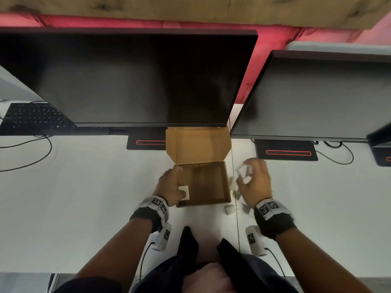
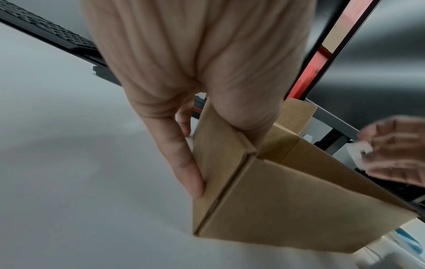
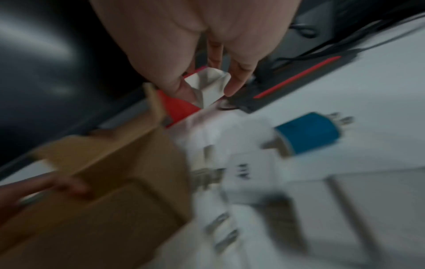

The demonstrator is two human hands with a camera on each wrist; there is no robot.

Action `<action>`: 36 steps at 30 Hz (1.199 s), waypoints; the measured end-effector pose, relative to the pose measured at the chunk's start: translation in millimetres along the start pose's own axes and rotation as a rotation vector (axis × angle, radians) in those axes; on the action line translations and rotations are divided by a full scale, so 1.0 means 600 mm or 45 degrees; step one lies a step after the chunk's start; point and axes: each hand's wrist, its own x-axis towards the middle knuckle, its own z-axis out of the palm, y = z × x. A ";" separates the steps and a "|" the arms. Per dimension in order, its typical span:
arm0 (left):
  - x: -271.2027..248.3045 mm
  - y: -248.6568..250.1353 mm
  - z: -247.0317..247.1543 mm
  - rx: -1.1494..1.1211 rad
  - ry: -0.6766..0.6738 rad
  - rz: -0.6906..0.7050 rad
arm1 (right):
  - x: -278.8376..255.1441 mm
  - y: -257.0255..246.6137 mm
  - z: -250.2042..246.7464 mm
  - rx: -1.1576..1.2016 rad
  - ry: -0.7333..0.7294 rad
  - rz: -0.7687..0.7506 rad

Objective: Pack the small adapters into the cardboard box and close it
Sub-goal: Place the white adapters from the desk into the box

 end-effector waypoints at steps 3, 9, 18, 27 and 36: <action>-0.002 -0.003 -0.003 -0.003 -0.016 -0.010 | -0.032 -0.066 0.032 0.061 -0.205 -0.193; -0.002 0.001 -0.006 -0.001 -0.021 -0.016 | -0.027 -0.114 0.101 -0.256 -0.662 -0.338; -0.003 0.004 -0.003 -0.016 -0.004 0.020 | -0.001 -0.114 0.175 -0.612 -0.722 -0.352; -0.002 0.004 -0.002 -0.005 -0.024 0.019 | -0.002 -0.095 0.187 -0.565 -0.823 -0.327; -0.013 0.012 -0.009 -0.040 -0.033 0.028 | -0.004 -0.119 0.175 -0.463 -0.824 -0.389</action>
